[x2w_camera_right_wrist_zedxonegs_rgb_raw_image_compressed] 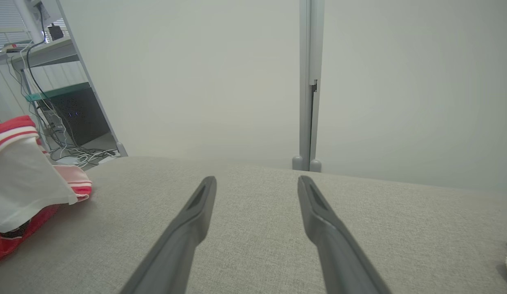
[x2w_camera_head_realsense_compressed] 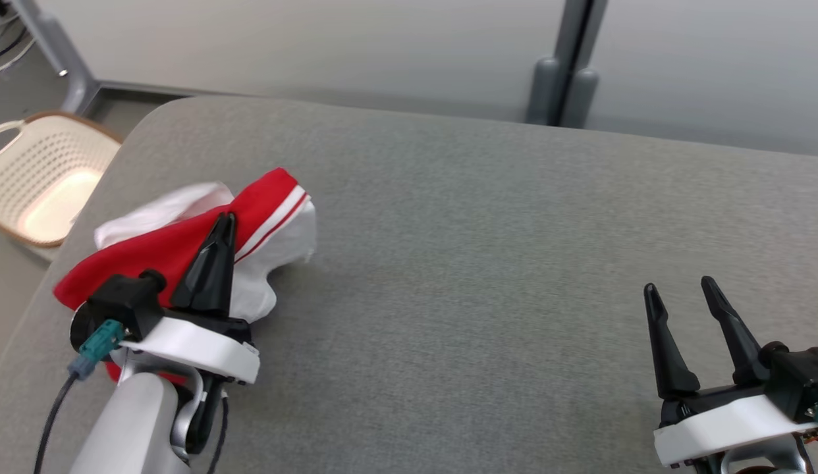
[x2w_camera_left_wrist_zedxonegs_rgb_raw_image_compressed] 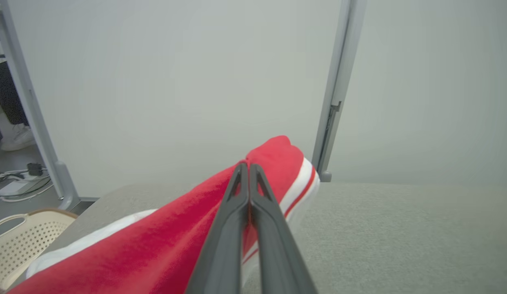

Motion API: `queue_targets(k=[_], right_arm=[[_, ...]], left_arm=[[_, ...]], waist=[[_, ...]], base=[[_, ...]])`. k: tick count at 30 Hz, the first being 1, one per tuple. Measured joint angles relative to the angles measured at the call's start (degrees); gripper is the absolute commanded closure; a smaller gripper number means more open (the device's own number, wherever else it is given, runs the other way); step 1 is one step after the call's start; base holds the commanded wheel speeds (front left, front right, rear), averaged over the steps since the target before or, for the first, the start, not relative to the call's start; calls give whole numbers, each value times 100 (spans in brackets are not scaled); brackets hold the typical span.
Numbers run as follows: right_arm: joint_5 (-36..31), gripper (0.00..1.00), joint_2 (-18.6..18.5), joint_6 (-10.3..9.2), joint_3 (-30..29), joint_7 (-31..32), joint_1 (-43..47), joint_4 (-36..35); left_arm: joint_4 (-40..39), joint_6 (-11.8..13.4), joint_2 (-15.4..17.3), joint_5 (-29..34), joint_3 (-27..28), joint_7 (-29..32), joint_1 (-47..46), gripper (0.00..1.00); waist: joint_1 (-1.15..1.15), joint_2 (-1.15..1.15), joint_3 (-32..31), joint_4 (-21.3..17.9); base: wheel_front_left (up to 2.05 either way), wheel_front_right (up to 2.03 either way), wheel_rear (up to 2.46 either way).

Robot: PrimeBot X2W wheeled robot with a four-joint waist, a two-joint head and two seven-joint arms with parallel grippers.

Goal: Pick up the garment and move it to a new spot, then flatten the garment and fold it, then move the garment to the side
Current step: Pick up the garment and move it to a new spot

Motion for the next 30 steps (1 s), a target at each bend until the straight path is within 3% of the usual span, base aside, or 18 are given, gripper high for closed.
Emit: queue_targets(k=[6, 16, 23, 30], right_arm=[[57, 0, 30, -1, 59, -14, 87, -2], [110, 0, 69, -1, 123, -112, 18, -100], [190, 0, 103, -1, 63, -400, -15, -85], [412, 0, 115, -1, 62, -712, -20, 54]], left_arm=[[-1036, 9, -49, 188, -147, 2, 356, 100], [-1588, -144, -382, 244, -1255, 316, -108, 100], [-1257, -170, -447, 136, -2135, 636, -704, 100], [-287, -186, -222, -401, -2590, 719, -935, 100]], waist=[[0, 0, -199, -517], [0, 0, -115, -1765], [0, 0, 346, -2688], [0, 0, 1037, -3189]], base=[[0, 0, 0], [0, 0, 0], [0, 0, 0], [0, 0, 0]])
